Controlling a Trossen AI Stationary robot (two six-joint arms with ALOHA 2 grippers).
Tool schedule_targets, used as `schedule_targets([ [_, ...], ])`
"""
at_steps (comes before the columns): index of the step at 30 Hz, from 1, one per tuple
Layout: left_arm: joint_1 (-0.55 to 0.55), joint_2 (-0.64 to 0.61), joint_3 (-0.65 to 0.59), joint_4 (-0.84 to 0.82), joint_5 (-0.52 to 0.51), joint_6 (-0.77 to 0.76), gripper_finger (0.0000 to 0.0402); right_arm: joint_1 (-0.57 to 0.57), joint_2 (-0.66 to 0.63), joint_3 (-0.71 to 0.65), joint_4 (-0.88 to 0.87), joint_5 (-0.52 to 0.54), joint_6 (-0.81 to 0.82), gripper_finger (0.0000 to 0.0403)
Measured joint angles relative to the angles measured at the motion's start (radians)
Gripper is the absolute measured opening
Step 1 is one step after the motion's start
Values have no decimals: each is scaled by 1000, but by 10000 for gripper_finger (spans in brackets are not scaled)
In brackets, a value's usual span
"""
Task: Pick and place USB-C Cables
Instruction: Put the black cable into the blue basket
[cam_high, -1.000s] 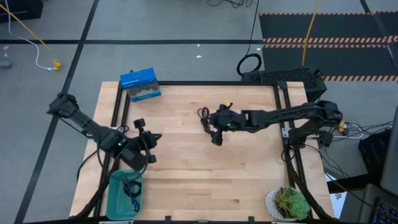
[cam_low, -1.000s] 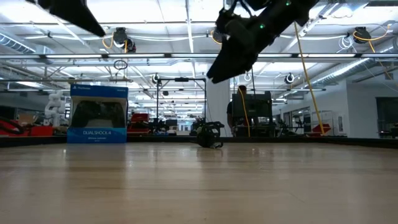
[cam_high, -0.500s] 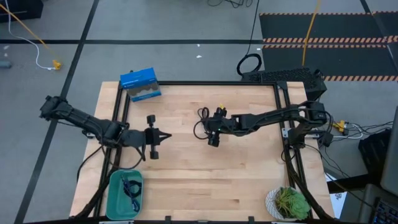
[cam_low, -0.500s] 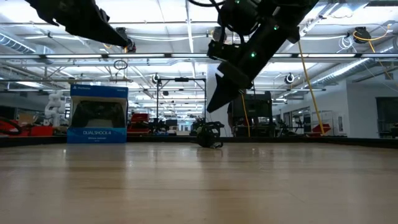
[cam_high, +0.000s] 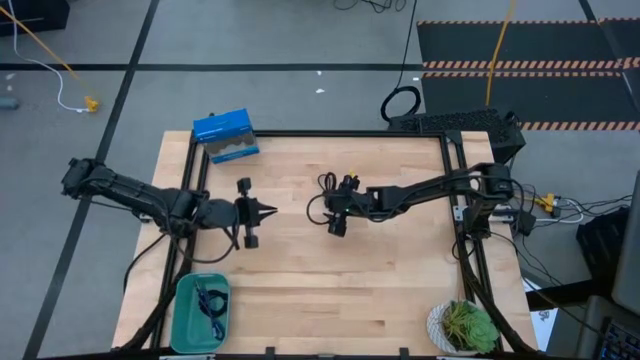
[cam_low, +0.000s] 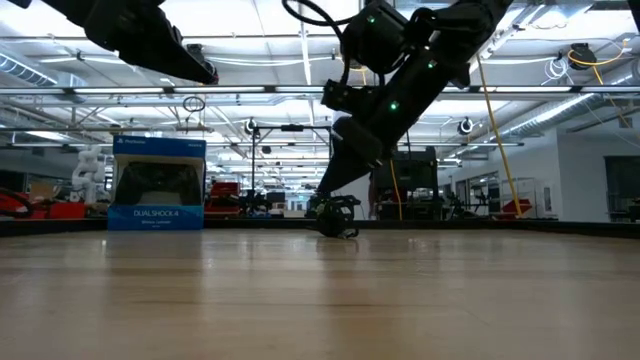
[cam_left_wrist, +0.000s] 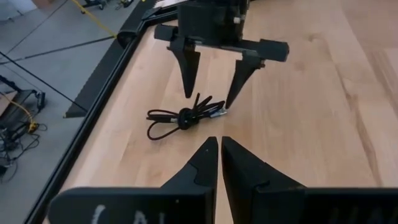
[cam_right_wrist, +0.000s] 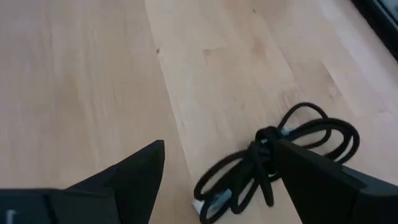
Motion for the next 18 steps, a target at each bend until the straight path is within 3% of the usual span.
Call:
schedule_targets([
  [8,22,0,0,2,1,11,26,-4,1,0,-11,39,-4,328],
  [18,43,0,0,56,15,55,26,-13,36,-6,-5,69,31,314],
])
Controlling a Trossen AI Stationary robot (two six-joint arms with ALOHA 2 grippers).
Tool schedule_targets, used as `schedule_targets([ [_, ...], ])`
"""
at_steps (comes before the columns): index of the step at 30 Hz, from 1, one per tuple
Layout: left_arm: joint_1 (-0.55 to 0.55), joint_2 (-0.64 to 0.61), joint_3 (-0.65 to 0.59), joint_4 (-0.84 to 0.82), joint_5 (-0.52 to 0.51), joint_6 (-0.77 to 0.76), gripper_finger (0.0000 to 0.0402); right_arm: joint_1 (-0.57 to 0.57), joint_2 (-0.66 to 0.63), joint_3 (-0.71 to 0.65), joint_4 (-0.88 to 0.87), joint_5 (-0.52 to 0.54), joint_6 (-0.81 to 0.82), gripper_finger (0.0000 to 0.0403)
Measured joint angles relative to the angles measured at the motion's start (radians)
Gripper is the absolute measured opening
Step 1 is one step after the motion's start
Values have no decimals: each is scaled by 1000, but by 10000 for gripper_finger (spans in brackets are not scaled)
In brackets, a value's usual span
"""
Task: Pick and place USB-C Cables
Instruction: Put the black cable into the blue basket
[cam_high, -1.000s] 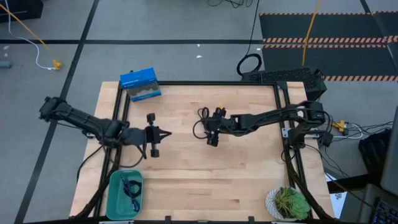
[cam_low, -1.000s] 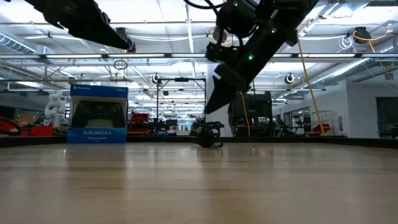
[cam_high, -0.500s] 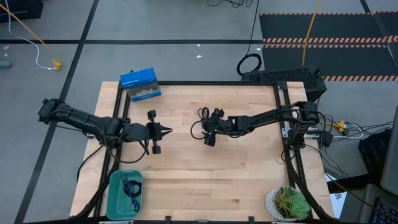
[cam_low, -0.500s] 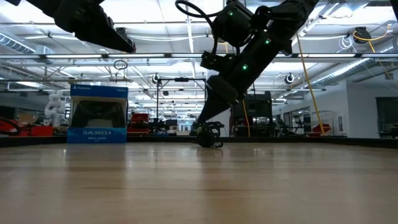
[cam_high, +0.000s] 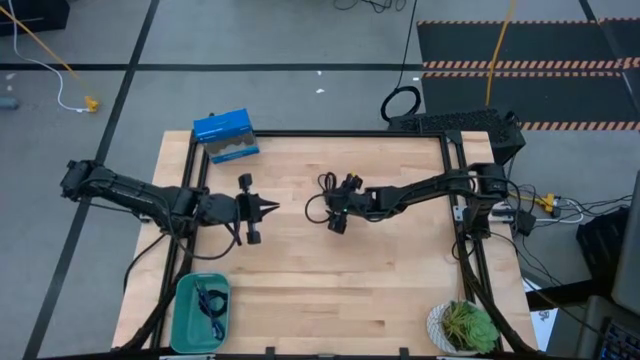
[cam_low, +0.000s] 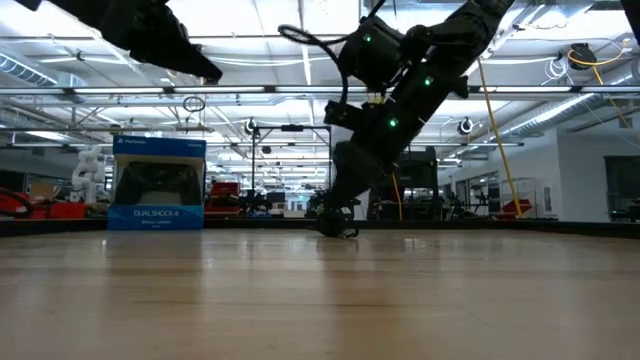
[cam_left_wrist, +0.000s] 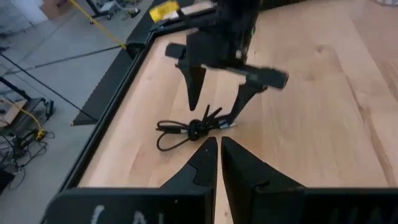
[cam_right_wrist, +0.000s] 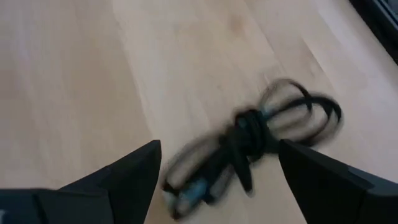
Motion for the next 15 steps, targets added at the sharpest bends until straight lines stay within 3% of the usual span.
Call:
schedule_targets([
  [8,11,0,0,32,17,26,26,-6,0,-1,-25,35,11,309],
  [15,11,0,0,33,18,27,26,-12,0,-1,-42,34,18,218],
])
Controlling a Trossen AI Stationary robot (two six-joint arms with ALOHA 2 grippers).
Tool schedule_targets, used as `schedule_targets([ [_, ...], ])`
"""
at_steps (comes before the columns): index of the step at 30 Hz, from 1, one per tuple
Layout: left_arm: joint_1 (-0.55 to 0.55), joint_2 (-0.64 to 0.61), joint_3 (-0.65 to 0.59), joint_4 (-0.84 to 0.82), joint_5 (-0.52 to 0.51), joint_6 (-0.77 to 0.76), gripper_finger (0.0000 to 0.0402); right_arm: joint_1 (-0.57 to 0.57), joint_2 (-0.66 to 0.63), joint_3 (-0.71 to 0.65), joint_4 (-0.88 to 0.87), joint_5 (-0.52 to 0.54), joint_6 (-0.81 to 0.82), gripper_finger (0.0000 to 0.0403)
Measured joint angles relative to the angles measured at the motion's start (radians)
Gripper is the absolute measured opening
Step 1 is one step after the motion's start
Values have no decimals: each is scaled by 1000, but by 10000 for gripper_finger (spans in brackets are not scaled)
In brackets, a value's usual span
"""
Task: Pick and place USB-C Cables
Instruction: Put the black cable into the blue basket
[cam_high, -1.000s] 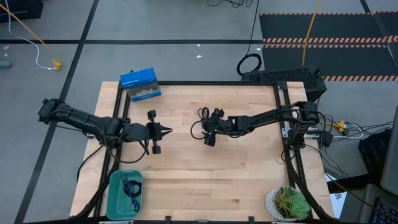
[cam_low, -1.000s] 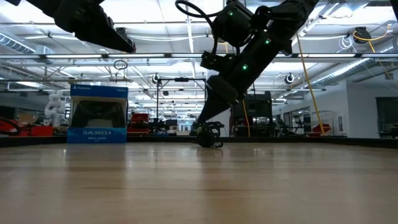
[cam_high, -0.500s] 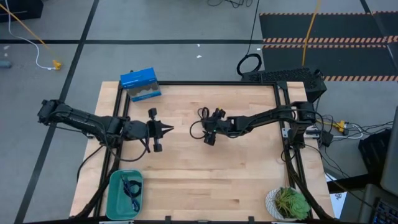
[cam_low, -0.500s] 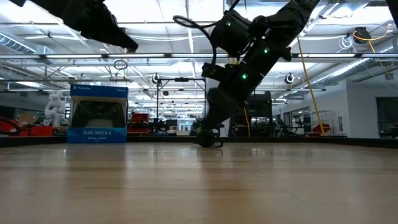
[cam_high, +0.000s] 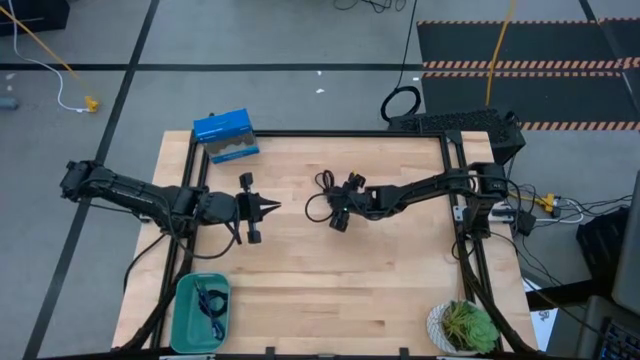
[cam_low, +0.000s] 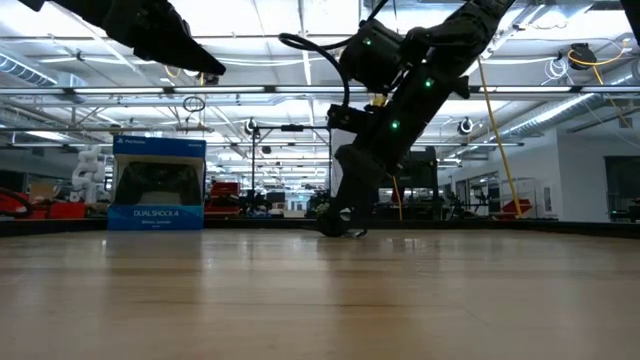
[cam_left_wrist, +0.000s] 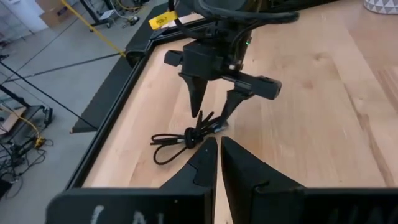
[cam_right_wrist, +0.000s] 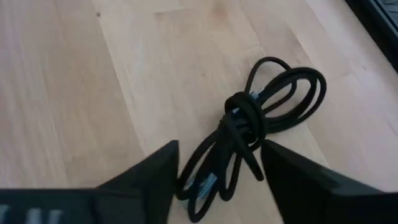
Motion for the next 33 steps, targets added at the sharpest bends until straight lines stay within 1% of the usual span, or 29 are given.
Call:
schedule_targets([
  [4,0,0,0,1,0,0,26,-8,0,0,-8,0,1,154],
  [7,0,0,0,1,0,0,26,-10,0,0,-10,-2,-3,116],
  [13,0,0,0,5,0,3,26,-10,-9,0,-31,-4,-29,57],
  [18,0,0,0,32,0,35,26,-10,-41,-1,-39,-4,-59,18],
  [21,1,0,0,45,-2,62,26,-6,-66,-1,-48,-13,-81,9],
  [27,2,0,0,73,-20,69,26,-5,-135,-1,-55,-118,-98,21],
  [33,2,5,0,74,-20,7,26,-5,-214,-1,-69,-275,-121,17],
])
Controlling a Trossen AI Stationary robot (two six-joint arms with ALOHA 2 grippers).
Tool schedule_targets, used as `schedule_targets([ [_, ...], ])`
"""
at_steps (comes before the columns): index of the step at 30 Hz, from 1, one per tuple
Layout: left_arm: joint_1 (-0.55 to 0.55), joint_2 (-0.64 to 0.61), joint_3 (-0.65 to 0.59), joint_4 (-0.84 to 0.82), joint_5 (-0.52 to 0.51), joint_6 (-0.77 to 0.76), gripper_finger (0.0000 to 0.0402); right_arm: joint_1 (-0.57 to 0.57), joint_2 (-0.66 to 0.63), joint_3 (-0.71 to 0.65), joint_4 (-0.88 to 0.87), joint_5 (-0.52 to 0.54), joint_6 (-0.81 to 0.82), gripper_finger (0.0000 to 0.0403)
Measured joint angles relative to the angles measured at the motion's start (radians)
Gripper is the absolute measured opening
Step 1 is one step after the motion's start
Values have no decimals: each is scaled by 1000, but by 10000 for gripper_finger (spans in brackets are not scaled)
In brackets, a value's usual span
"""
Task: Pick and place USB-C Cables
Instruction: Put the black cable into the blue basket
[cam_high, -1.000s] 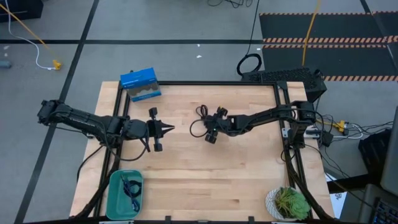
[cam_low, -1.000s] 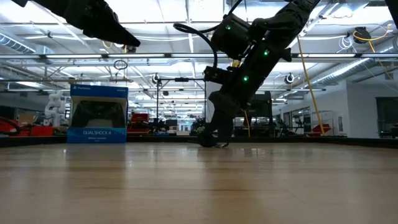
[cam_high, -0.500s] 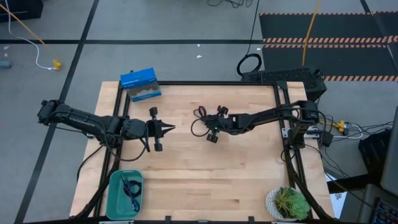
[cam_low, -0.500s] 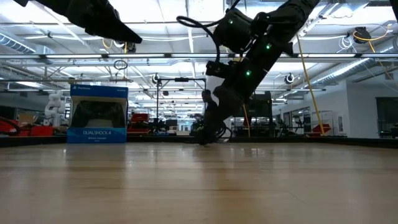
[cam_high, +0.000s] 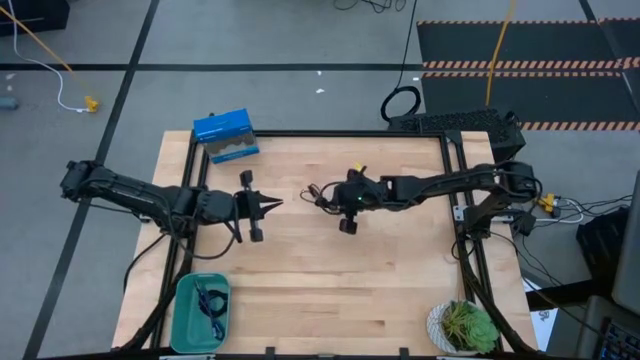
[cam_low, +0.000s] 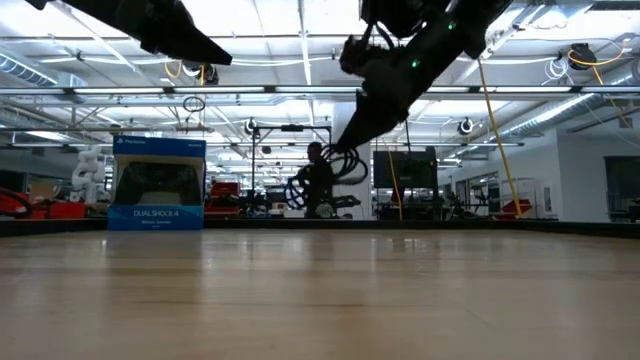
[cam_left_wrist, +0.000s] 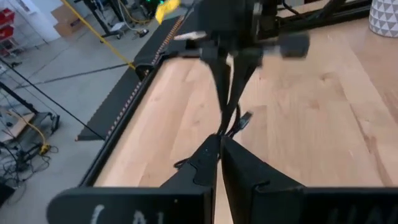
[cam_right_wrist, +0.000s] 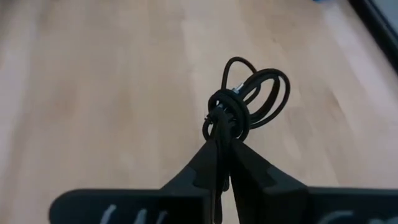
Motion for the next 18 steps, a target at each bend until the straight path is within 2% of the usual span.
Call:
schedule_targets([
  [5,-4,32,0,1,2,-27,46,0,-57,0,-5,-96,-22,17],
  [8,-4,67,0,6,8,-31,86,0,-87,0,-14,-97,-26,17],
  [13,-4,132,0,108,9,3,164,3,-140,0,-26,-119,-21,17],
  [18,-4,190,0,218,24,60,216,23,-193,0,-55,-169,-6,16],
])
